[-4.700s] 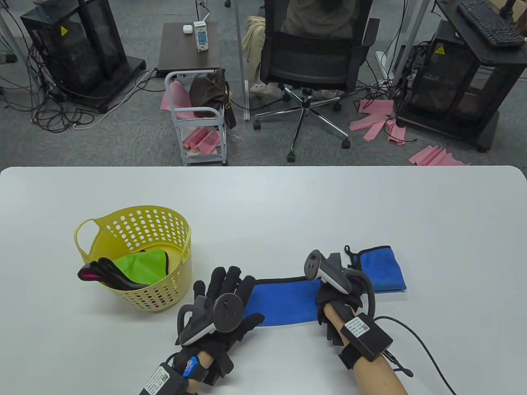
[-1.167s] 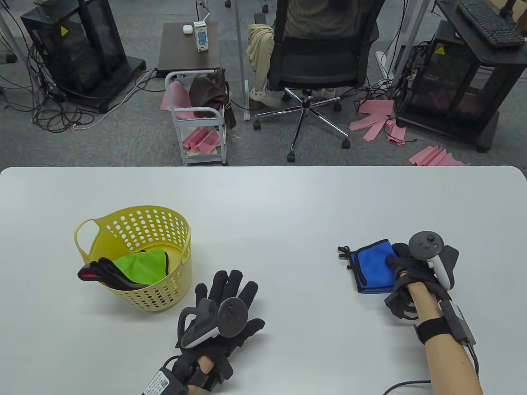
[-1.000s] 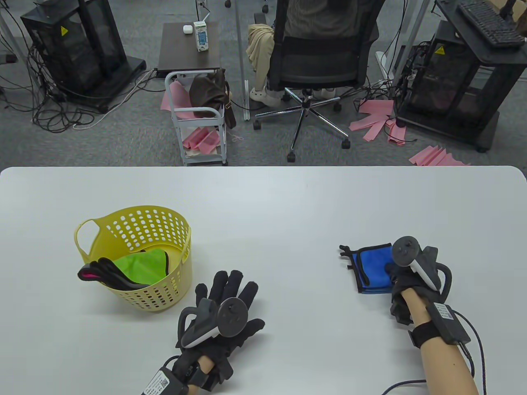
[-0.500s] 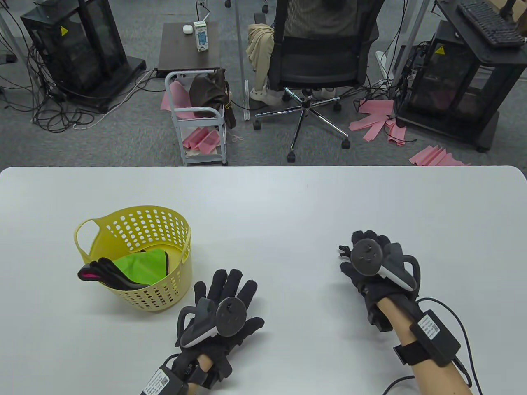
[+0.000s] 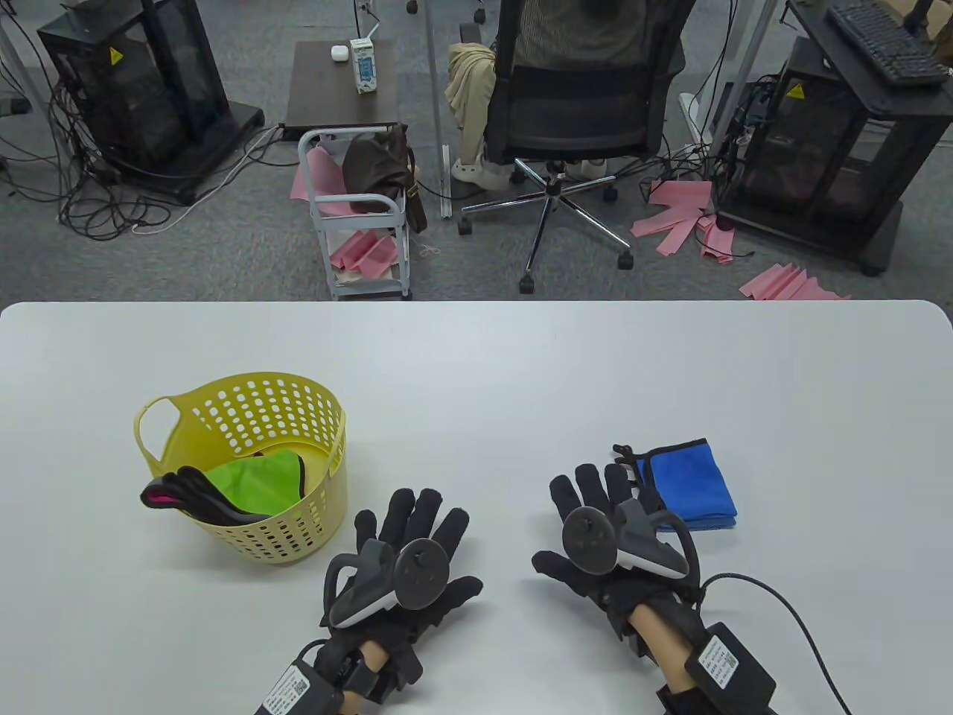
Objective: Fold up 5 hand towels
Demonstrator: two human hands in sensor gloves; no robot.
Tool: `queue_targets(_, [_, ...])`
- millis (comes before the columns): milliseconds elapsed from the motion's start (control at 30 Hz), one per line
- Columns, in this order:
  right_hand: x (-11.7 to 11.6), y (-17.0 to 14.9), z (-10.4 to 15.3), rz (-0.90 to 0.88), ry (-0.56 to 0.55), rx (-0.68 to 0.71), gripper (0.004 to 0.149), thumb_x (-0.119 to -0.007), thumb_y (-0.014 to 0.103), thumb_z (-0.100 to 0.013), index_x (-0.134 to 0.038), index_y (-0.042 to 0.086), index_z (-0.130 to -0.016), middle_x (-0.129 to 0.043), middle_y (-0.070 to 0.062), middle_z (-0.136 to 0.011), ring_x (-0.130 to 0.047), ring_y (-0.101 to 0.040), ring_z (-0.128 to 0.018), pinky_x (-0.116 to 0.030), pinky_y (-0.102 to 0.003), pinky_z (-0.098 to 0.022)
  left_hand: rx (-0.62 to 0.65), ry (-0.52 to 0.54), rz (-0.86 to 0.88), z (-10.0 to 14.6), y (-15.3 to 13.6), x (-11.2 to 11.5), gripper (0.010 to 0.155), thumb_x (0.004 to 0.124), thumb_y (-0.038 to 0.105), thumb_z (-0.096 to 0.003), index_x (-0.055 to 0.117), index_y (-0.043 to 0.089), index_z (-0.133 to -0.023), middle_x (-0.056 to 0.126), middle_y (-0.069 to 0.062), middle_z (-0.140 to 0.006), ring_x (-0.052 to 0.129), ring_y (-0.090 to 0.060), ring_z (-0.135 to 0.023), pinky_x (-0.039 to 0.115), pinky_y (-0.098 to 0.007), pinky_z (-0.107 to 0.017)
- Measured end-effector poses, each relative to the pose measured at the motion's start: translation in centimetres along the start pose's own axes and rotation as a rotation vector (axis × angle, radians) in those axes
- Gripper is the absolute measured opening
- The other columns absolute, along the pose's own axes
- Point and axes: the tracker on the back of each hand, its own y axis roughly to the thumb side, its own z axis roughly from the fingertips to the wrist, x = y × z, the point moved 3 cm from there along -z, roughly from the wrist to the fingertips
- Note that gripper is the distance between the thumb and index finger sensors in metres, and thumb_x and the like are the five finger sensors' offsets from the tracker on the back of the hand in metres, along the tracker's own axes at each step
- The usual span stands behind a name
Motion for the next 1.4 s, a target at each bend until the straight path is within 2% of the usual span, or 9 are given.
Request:
queue_targets(133, [-1.8,0.4,-0.3,0.013,-0.001,0.007,0.092,-0.052,0.071,-0.058,-0.009,0.011,-0.113,-0.009,-0.031,-0.119,-0.010,-0.064,-0.099,-0.025,-0.085,-0.060,-0.003,-0.021,-0.005,-0.4,0.0,0.6,0.088,0.055,0.074,-0.0482,0.028,0.035,-0.121,0.018,-0.013,-0.129,0.019,-0.049,-0.118,0.020,-0.082,-0.072])
queue_targets(400, [-2.7,1.0,-0.4,0.046,-0.003,0.039,0.091,-0.053,0.070,-0.058,-0.011,0.011,-0.113,-0.011,-0.030,-0.120,-0.011,-0.062,-0.100,-0.025,-0.085,-0.061,-0.002,-0.043,-0.010,-0.8,0.2,1.2,0.087,0.056,0.074,-0.0484,0.028,0.035,-0.121,0.019,-0.013,-0.129,0.020,-0.048,-0.118,0.021,-0.082,-0.072])
queue_targets(567, [-2.8,0.9,-0.4,0.053,0.008,0.038,0.091,-0.053,0.070,-0.058,-0.011,0.010,-0.113,-0.011,-0.031,-0.120,-0.012,-0.062,-0.100,-0.025,-0.085,-0.060,0.015,-0.030,-0.010,-0.5,0.8,0.8,0.087,0.057,0.073,-0.0486,0.027,0.035,-0.121,0.018,-0.013,-0.129,0.020,-0.049,-0.117,0.021,-0.082,-0.072])
queue_targets(667, [-2.8,1.0,-0.3,0.054,0.005,0.039,0.091,-0.054,0.069,-0.059,-0.012,0.010,-0.113,-0.011,-0.030,-0.120,-0.012,-0.062,-0.100,-0.025,-0.084,-0.061,0.013,-0.022,-0.001,-0.1,1.4,-0.3,0.087,0.058,0.073,-0.0487,0.028,0.035,-0.121,0.018,-0.013,-0.129,0.019,-0.049,-0.117,0.021,-0.082,-0.072])
queue_targets(800, [-2.7,1.0,-0.2,0.052,0.000,0.040,0.091,-0.054,0.069,-0.059,-0.012,0.010,-0.113,-0.011,-0.030,-0.120,-0.012,-0.062,-0.100,-0.025,-0.084,-0.060,0.050,-0.030,0.063,1.0,2.8,-3.6,0.087,0.058,0.072,-0.0492,0.029,0.034,-0.122,0.019,-0.014,-0.129,0.020,-0.049,-0.117,0.021,-0.082,-0.072])
queue_targets(967, [-2.5,0.9,-0.1,0.053,-0.010,0.038,0.091,-0.054,0.069,-0.059,-0.012,0.010,-0.113,-0.011,-0.030,-0.120,-0.012,-0.062,-0.100,-0.025,-0.084,-0.060,0.031,0.006,0.120,2.2,2.5,-10.9,0.088,0.060,0.072,-0.0492,0.030,0.034,-0.122,0.020,-0.014,-0.130,0.022,-0.049,-0.118,0.022,-0.082,-0.073])
queue_targets(1133, [-2.6,1.0,-0.1,0.044,-0.003,0.047,0.091,-0.054,0.069,-0.059,-0.012,0.010,-0.113,-0.011,-0.030,-0.120,-0.012,-0.062,-0.100,-0.024,-0.085,-0.060,-0.181,0.069,0.088,2.9,-2.4,-18.9,0.087,0.067,0.069,-0.0499,0.036,0.030,-0.122,0.031,-0.020,-0.129,0.033,-0.052,-0.118,0.026,-0.079,-0.075])
queue_targets(1233, [-2.4,1.2,0.1,0.043,-0.010,0.051,0.091,-0.054,0.069,-0.059,-0.012,0.010,-0.113,-0.011,-0.031,-0.119,-0.012,-0.062,-0.100,-0.024,-0.085,-0.060,-0.306,0.065,0.083,2.8,-6.5,-21.2,0.087,0.069,0.067,-0.0496,0.038,0.029,-0.122,0.036,-0.019,-0.128,0.037,-0.051,-0.117,0.027,-0.078,-0.076])
queue_targets(1400, [-2.4,1.2,0.1,0.042,-0.014,0.054,0.090,-0.055,0.068,-0.059,-0.012,0.010,-0.113,-0.011,-0.030,-0.120,-0.012,-0.062,-0.100,-0.024,-0.085,-0.060,-0.463,0.087,0.082,3.0,-11.8,-22.2,0.086,0.071,0.064,-0.0493,0.042,0.025,-0.121,0.042,-0.018,-0.127,0.042,-0.050,-0.115,0.027,-0.077,-0.077])
